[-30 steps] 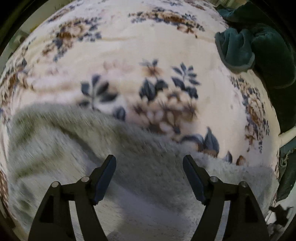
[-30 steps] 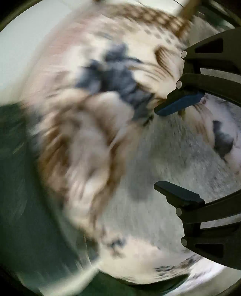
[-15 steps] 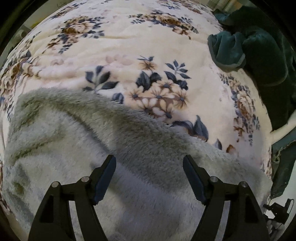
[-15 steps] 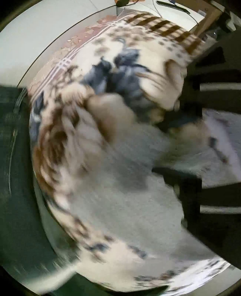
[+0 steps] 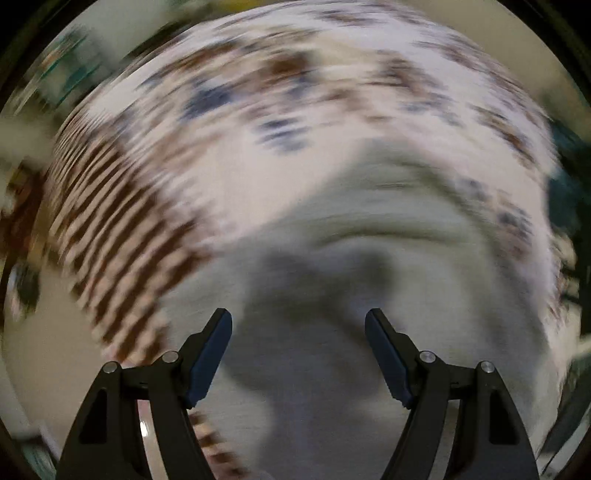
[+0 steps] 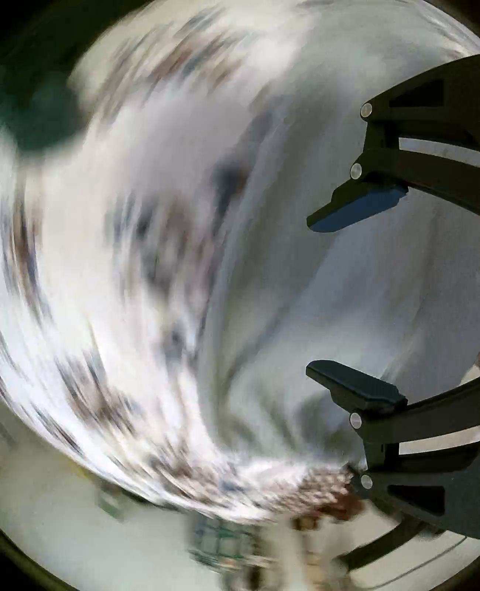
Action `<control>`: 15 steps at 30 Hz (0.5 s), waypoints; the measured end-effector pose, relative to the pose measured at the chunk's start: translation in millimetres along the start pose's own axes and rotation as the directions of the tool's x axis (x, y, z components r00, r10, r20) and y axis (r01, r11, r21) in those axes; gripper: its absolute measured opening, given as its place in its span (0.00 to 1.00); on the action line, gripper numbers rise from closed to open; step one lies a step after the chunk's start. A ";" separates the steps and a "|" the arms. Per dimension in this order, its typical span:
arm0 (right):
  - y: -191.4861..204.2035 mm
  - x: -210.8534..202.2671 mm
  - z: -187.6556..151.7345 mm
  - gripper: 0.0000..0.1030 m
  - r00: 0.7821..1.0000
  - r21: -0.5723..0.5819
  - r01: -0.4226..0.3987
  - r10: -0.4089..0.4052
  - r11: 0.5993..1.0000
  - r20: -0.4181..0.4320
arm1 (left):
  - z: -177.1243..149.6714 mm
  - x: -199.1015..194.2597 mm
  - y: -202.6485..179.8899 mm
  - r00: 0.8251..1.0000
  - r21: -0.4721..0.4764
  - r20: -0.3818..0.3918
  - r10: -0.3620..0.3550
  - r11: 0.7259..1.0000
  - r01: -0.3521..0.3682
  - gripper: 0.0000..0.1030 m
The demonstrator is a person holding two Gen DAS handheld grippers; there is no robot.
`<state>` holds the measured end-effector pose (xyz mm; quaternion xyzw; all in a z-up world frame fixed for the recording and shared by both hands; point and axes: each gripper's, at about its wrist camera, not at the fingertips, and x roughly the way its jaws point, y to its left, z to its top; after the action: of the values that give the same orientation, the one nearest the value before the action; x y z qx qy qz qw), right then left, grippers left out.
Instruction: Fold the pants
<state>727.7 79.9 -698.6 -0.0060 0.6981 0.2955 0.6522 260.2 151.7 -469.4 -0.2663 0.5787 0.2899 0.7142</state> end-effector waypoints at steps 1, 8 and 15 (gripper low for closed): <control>17.3 12.7 17.4 0.72 1.000 -0.031 0.004 -0.005 1.000 -0.016 | -1.4 6.8 23.4 1.000 -0.055 -0.015 0.009 0.998 -0.010 0.71; 179.1 128.5 98.6 0.72 0.961 -0.420 0.202 -0.263 0.885 -0.091 | -15.8 77.9 112.1 0.975 -0.354 -0.158 -0.158 0.931 0.093 0.71; 217.7 189.1 106.2 0.53 0.921 -0.552 0.235 -0.365 0.800 -0.135 | -19.0 105.2 120.6 0.958 -0.361 -0.085 -0.274 0.904 0.227 0.32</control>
<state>710.1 375.5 -780.7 -0.3300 0.6524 0.3643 0.5768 177.4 232.4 -581.6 -0.4794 0.5258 0.2747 0.6467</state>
